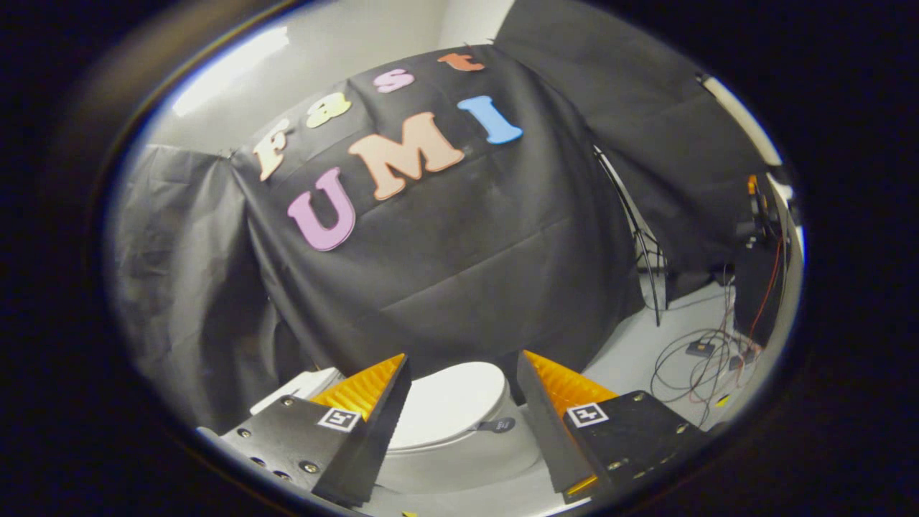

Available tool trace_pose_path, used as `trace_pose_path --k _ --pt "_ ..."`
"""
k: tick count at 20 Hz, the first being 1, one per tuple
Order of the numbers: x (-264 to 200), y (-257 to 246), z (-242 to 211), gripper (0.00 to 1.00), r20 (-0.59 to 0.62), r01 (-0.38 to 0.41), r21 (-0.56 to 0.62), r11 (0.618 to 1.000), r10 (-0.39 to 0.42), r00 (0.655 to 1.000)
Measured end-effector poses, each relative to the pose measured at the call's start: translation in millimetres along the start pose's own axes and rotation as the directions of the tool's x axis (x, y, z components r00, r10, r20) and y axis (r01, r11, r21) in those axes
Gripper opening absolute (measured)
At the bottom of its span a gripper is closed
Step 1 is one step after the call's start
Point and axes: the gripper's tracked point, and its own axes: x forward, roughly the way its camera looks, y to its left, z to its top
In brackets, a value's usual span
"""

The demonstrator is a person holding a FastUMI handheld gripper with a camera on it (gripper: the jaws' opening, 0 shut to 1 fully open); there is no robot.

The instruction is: Open the toilet lid.

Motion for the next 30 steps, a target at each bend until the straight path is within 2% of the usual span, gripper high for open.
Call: trace_pose_path --k 3,7,12,14,15,17,21,26,29,30 --pt "13.7 -14.5 -16.3 0.88 0.004 0.036 0.107 0.994 -0.037 0.999" --pt "42.9 -28.4 -59.2 0.88 -0.062 0.103 0.220 0.970 -0.092 0.994" --pt "76.7 -40.8 -126.9 0.88 -0.148 0.210 0.370 0.905 -0.166 0.975" --pt "92.4 -53.8 -154.0 0.89 -0.201 0.304 0.393 0.868 -0.241 0.949" --pt "90.1 -63.6 -174.2 0.79 -0.246 0.369 0.395 0.841 -0.290 0.925" --pt "103.9 -67.3 -193.6 0.60 -0.255 0.371 0.448 0.813 -0.281 0.925" --pt "115.9 -76.6 -226.9 0.60 -0.262 0.371 0.537 0.758 -0.268 0.927" --pt "143.5 -71.7 -246.0 0.60 -0.278 0.337 0.594 0.730 -0.208 0.938" --pt "163.5 -73.7 -248.7 0.35 -0.288 0.342 0.605 0.719 -0.203 0.936" --pt "151.6 -74.9 -242.3 0.23 -0.297 0.347 0.595 0.725 -0.204 0.933"
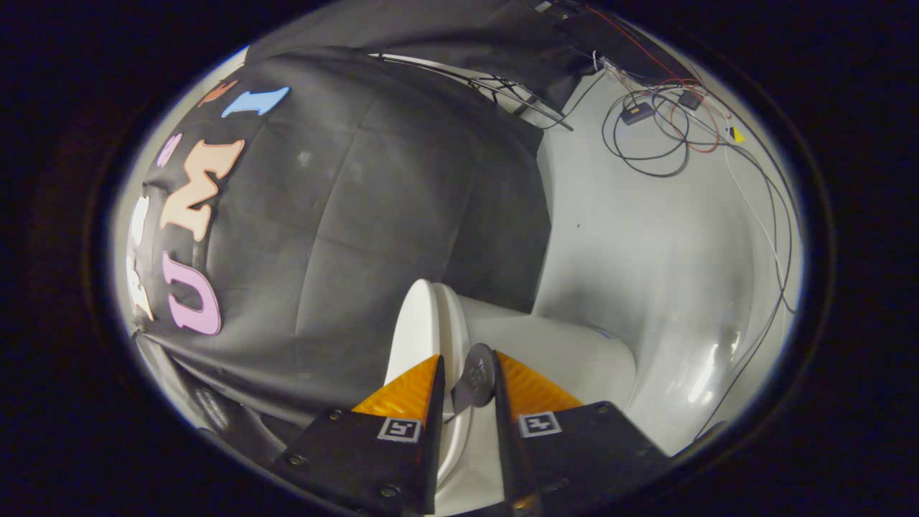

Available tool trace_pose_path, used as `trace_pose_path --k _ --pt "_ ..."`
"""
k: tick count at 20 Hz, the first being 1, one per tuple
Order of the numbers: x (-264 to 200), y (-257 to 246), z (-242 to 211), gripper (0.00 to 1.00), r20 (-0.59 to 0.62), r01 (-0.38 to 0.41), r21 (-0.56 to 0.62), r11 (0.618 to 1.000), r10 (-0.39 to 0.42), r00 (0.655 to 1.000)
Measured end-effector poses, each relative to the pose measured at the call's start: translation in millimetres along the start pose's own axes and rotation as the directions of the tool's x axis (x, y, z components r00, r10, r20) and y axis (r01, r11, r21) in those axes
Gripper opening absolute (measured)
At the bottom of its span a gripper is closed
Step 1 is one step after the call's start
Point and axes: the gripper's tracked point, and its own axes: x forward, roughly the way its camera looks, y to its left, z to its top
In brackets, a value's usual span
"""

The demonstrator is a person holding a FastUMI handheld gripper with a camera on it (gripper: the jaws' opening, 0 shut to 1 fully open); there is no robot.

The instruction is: Open the toilet lid.

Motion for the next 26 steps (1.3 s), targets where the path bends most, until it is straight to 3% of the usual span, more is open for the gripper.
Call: trace_pose_path --k 1,6,11,14,18,21,26 --pt "4.8 11.6 -2.4 0.10 0.012 -0.030 -0.005 1.000 0.030 0.999" --pt "-11.0 63.1 6.1 0.09 0.017 -0.173 -0.110 0.979 0.176 0.984" --pt "-40.8 138.8 8.4 0.10 0.061 -0.212 -0.263 0.941 0.235 0.970" --pt "-57.8 205.7 -8.5 0.09 0.055 -0.293 -0.328 0.898 0.327 0.943" --pt "-73.5 283.3 -43.0 0.09 0.010 -0.331 -0.448 0.830 0.375 0.927" --pt "-87.7 312.6 -61.8 0.09 -0.008 -0.305 -0.537 0.787 0.356 0.934" --pt "-95.1 351.0 -88.5 0.09 -0.059 -0.339 -0.618 0.710 0.388 0.920"
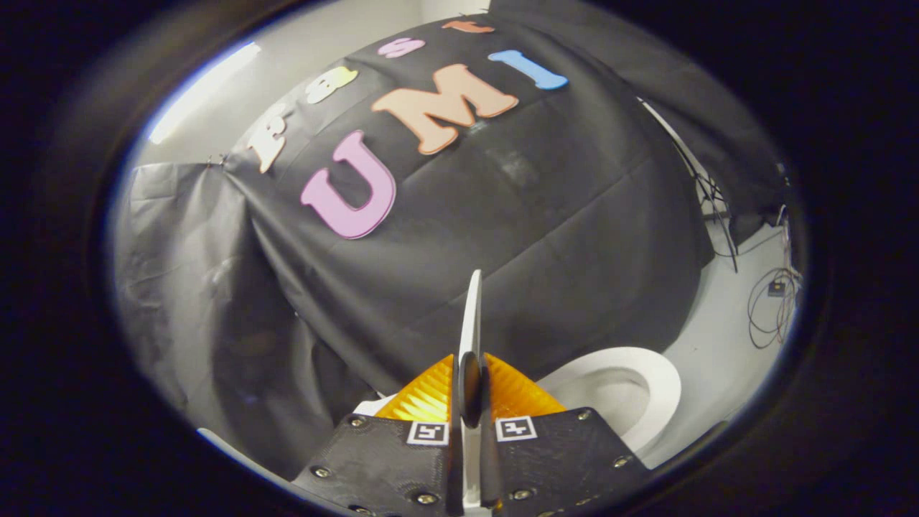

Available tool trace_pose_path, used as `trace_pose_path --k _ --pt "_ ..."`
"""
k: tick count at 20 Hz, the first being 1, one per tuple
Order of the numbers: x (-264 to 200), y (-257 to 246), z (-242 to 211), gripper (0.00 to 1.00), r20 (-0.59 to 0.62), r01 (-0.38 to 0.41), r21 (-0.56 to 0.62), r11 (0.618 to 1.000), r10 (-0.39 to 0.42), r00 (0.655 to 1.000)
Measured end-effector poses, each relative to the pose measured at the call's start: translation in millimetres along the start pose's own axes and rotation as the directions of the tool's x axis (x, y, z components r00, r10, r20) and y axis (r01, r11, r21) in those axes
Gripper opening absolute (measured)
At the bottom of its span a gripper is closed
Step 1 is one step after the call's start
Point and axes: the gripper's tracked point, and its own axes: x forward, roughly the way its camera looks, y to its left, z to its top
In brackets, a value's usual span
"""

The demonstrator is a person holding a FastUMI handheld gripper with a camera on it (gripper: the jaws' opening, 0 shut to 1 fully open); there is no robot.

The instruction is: Open the toilet lid.

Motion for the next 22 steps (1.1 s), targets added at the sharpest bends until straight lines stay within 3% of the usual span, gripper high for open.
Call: trace_pose_path --k 13,15,22 --pt "2.2 120.4 -26.9 0.10 -0.018 -0.133 -0.217 0.967 0.133 0.991" --pt "2.0 138.8 -35.2 0.16 -0.021 -0.157 -0.260 0.953 0.157 0.987" --pt "6.3 175.9 -51.2 0.16 -0.012 -0.194 -0.317 0.928 0.200 0.980"
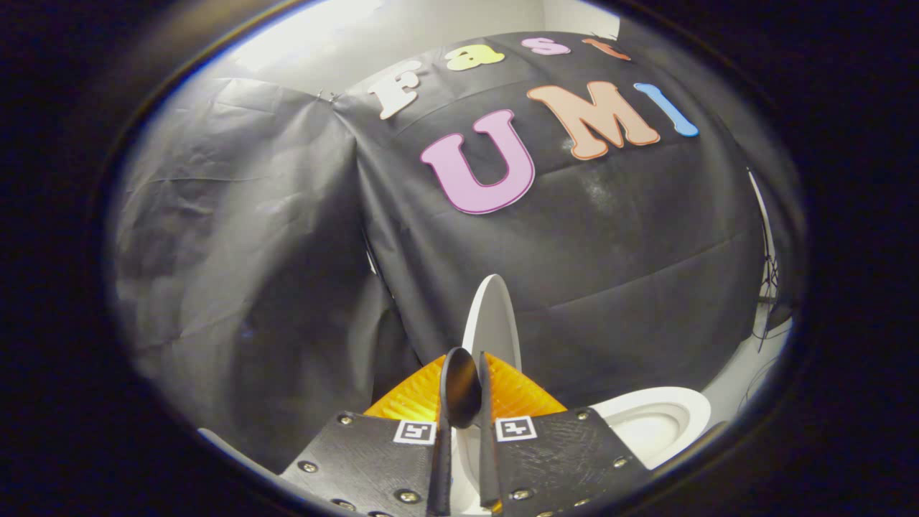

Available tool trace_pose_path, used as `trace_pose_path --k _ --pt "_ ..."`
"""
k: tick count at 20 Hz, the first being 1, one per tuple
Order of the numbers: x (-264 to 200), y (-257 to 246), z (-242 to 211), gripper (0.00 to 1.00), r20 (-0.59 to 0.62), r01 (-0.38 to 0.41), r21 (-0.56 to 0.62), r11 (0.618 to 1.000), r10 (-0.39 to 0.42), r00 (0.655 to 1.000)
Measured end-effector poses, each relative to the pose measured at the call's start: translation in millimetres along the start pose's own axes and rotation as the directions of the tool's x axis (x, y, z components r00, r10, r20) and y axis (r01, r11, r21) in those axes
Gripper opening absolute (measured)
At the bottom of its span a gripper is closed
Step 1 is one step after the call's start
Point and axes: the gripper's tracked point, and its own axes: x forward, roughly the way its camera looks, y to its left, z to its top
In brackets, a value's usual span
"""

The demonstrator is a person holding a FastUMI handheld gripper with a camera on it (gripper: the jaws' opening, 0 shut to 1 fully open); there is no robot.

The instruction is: Open the toilet lid.

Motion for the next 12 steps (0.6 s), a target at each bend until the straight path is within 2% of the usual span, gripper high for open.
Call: trace_pose_path --k 4,12 --pt "6.4 20.2 -7.1 0.16 -0.003 -0.007 -0.082 0.997 0.007 1.000" --pt "17.0 47.5 -21.9 0.16 -0.016 -0.023 -0.143 0.989 0.021 1.000"
